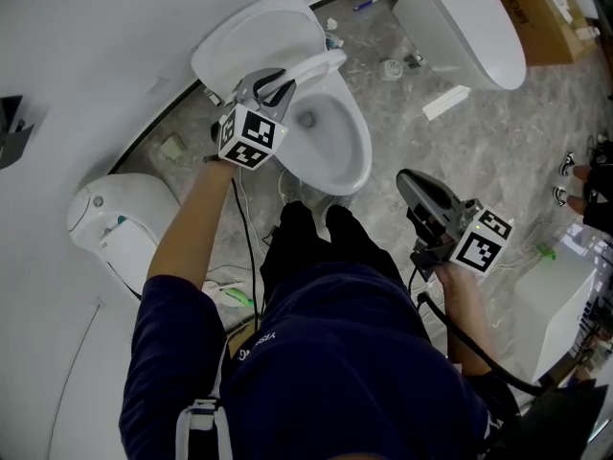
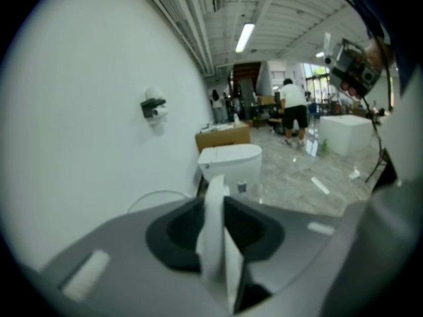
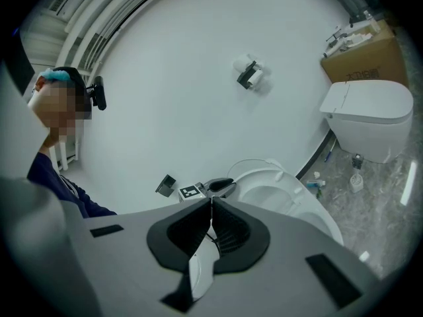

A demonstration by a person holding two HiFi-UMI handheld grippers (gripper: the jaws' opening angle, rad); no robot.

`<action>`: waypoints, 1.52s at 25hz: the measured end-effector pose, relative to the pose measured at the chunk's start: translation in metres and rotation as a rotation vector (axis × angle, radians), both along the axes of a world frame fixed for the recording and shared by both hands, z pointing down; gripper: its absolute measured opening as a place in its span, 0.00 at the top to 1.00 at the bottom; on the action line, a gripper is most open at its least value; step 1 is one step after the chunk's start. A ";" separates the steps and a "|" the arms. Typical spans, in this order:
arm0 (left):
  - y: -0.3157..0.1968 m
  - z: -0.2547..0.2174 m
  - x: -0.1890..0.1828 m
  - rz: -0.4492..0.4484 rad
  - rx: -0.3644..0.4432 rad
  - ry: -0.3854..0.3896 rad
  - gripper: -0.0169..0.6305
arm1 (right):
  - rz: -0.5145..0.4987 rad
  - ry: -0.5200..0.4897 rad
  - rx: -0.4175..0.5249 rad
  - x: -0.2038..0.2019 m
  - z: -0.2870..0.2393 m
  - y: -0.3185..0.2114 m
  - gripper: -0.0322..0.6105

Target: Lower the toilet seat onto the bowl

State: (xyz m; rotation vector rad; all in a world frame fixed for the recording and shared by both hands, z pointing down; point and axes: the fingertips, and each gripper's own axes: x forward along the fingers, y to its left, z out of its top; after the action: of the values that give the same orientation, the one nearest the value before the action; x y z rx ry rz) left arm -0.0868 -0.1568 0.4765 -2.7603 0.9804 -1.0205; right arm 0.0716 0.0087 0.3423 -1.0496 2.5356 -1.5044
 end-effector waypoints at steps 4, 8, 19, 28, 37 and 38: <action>0.009 0.002 0.004 0.003 0.000 -0.016 0.83 | 0.006 -0.008 0.003 0.002 -0.001 0.006 0.94; 0.023 0.001 0.016 0.026 -0.012 -0.026 0.83 | 0.013 -0.017 0.003 0.012 -0.004 0.014 0.94; 0.060 0.009 0.044 0.082 -0.060 -0.030 0.82 | 0.021 -0.039 0.002 0.020 -0.001 0.023 0.94; 0.096 0.028 0.072 0.153 -0.130 -0.036 0.80 | 0.032 -0.053 -0.007 0.031 0.004 0.028 0.94; 0.113 0.045 0.080 0.196 -0.201 -0.030 0.79 | 0.041 -0.046 -0.015 0.035 0.009 0.031 0.94; 0.116 0.047 0.082 0.206 -0.215 -0.028 0.77 | 0.040 -0.046 -0.015 0.035 0.009 0.031 0.94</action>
State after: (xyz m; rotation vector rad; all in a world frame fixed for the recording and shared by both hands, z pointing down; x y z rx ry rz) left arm -0.0052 -0.0412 0.5238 -2.9277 0.5981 -1.1896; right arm 0.1065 0.0396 0.3515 -1.0487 2.4612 -1.5219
